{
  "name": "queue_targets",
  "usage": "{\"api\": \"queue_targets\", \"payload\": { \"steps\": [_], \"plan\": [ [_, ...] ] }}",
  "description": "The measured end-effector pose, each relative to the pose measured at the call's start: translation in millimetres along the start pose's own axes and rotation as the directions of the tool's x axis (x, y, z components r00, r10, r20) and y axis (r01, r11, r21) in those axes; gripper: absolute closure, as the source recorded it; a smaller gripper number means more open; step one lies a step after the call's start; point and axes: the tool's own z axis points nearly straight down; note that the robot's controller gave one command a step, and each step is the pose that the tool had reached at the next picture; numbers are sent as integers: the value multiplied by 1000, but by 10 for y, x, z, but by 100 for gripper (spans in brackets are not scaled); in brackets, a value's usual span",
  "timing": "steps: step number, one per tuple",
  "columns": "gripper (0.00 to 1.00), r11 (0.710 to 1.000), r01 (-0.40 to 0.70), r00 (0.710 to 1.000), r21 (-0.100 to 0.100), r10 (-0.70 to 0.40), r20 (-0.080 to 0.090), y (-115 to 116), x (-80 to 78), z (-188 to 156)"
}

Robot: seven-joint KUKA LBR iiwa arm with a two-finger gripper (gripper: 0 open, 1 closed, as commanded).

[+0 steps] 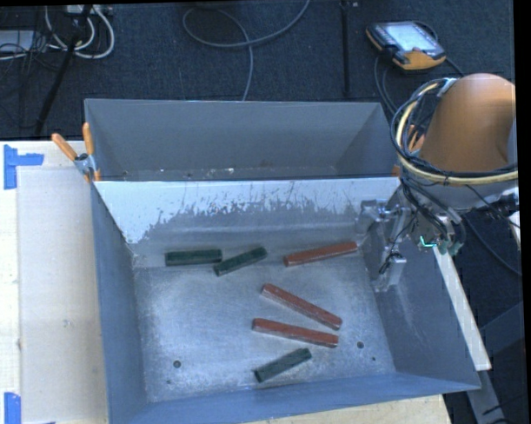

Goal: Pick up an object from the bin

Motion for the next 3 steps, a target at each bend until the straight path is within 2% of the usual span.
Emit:
{"api": "queue_targets", "payload": {
  "steps": [1,2,3],
  "plan": [
    [0,1000,2,1000,1,-2,8,4,-14,-48],
    [0,1000,21,1000,2,-21,11,479,254,554],
    [0,999,49,999,-1,-49,12,185,249,1220]
  ]
}}
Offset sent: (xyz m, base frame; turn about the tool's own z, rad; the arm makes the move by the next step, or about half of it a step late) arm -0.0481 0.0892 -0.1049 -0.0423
